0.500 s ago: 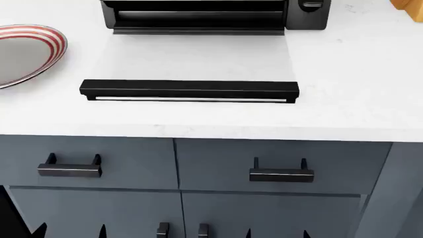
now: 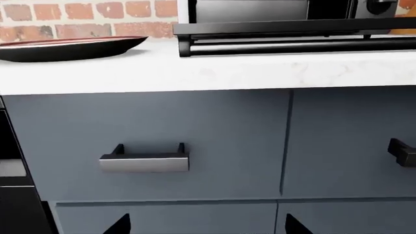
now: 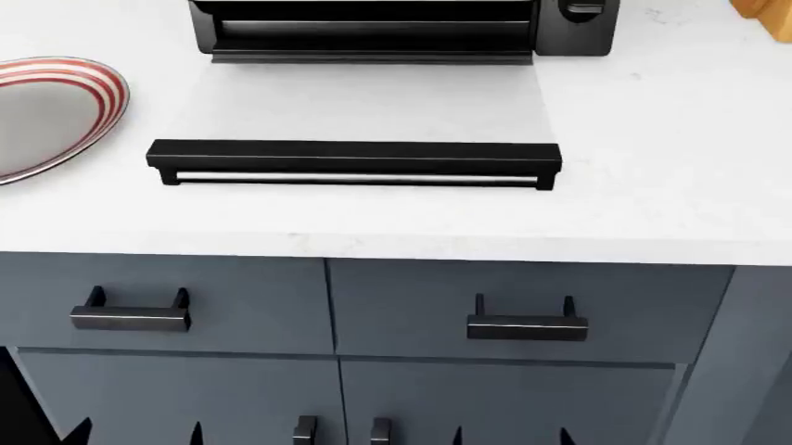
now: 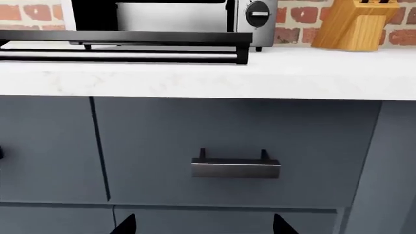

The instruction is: Pick the bread from the tray and place it on the plate on the counter.

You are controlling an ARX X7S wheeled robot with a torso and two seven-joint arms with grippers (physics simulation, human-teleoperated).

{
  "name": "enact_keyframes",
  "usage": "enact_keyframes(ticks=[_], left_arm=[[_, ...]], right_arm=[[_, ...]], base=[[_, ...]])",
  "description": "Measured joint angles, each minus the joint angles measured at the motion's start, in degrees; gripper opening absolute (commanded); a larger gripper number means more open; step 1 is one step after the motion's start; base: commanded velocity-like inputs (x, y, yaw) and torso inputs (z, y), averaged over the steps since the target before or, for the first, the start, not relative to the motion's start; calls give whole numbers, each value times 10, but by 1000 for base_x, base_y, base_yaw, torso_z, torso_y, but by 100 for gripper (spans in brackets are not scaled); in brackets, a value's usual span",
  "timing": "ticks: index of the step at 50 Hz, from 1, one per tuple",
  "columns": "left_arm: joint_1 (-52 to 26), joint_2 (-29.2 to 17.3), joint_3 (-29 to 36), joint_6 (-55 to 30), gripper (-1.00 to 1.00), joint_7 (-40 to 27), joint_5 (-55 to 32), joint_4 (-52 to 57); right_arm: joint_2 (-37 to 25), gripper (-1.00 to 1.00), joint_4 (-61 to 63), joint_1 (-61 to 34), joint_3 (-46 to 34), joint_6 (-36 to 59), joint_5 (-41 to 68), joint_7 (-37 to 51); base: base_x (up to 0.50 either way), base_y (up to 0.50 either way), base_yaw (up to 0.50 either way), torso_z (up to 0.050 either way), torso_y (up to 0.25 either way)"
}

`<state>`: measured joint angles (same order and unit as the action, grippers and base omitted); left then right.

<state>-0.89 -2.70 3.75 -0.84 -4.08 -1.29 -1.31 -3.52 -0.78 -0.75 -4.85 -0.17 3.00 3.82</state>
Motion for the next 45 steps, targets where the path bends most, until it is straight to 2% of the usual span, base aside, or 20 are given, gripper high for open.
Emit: enact_keyframes(ticks=[4,12,21,35,45], left_arm=[[1,-5,6,6,100,-4,-3,1],[12,-16,16,28,100,-5,-9,19],[34,-34,20,-5,100,-11,-17,99],[41,-68,21,-152,100,-19,-30,275],[0,-92,25,-298,100,-20,-40,402]], right_arm=[[-4,100,3,1,-5,1,3,3],[-15,100,26,9,-8,6,11,11],[-34,100,84,21,-5,41,24,17],[-75,100,238,32,8,160,45,35],[-102,100,353,16,14,263,56,48]], base=[[0,0,0,0,0],[0,0,0,46,56],[0,0,0,48,61],[0,0,0,48,61],[0,0,0,48,60]])
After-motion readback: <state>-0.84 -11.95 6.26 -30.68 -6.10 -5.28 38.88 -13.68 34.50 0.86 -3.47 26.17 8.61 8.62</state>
